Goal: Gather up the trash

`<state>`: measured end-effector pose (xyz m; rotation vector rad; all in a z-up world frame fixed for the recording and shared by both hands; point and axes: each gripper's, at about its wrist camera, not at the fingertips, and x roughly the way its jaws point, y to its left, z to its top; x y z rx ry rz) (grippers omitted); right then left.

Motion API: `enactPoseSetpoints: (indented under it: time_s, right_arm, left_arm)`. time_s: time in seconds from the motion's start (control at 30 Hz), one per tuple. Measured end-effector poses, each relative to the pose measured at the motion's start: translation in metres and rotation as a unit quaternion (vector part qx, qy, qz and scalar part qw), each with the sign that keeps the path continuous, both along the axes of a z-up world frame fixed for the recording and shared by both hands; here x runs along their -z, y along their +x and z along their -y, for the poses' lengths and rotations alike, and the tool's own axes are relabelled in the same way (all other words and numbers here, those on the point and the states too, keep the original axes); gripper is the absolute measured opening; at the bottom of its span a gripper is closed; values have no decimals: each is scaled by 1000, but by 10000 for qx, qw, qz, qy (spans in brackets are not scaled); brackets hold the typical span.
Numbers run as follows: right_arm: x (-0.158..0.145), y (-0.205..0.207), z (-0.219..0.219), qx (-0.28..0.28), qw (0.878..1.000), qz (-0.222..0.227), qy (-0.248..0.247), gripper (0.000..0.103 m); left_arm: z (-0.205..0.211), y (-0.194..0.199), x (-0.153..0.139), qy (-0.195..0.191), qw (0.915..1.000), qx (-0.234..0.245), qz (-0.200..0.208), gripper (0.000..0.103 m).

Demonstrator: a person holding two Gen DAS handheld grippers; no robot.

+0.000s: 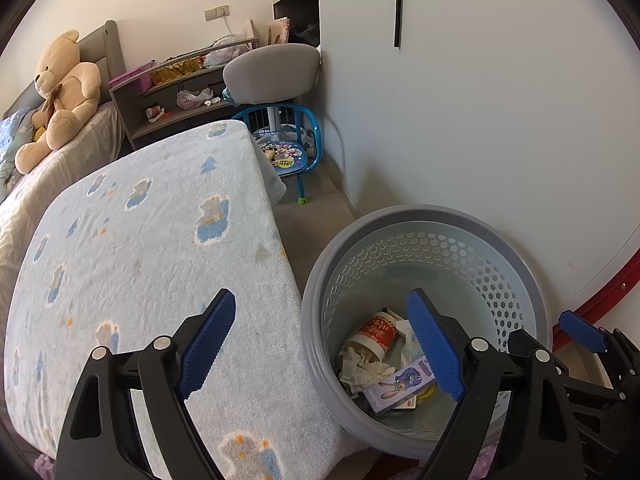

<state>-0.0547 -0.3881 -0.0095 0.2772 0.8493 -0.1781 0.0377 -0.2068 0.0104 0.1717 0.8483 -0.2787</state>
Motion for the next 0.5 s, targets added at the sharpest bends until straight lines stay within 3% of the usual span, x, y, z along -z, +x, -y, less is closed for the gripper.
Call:
enactPoseSetpoints:
  time_s: [0.5]
  right_arm:
    - [0, 0, -1, -3, 10000, 5, 1, 80]
  left_arm:
    - [2, -1, 0, 5, 10000, 23, -7, 84]
